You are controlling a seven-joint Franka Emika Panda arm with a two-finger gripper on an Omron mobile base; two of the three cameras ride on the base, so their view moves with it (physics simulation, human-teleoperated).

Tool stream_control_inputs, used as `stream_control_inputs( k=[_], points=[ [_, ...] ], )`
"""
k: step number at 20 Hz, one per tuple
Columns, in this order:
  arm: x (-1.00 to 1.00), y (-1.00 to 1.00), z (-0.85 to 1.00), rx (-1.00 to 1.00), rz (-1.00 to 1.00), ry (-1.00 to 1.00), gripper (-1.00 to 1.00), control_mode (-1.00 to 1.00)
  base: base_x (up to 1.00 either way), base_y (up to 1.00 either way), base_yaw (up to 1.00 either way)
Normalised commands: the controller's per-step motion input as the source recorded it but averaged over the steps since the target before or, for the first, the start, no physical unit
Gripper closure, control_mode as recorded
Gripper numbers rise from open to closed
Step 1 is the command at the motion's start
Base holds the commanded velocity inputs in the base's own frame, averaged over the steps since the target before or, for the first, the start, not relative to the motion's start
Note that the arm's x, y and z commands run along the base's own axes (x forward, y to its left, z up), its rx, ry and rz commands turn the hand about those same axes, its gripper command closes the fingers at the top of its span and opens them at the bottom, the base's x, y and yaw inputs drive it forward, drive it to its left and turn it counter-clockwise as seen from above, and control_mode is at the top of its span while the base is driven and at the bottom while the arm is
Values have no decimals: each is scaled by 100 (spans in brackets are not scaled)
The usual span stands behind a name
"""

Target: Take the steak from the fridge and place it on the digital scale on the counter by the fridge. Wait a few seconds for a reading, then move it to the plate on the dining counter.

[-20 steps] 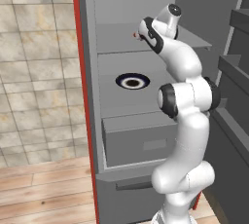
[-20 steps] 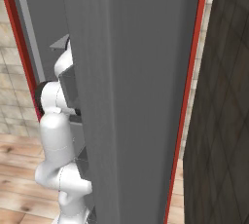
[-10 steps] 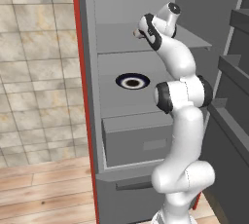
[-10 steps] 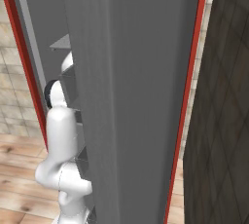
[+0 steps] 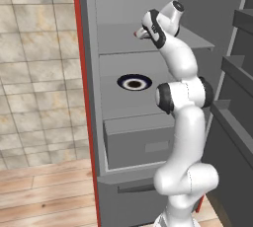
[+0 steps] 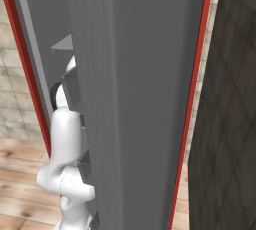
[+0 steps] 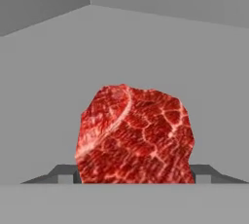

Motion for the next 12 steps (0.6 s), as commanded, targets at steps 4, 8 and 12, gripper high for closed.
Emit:
stream_control_inputs(
  k=[4,8,12],
  points=[
    [-9,39,-54,-5,10,-6,100,-100,0,0,0],
    [-51,34,-34,-4,1,-12,100,-100,0,0,0],
    [-81,35,-3,0,0,-12,100,-100,0,0,0]
  ],
)
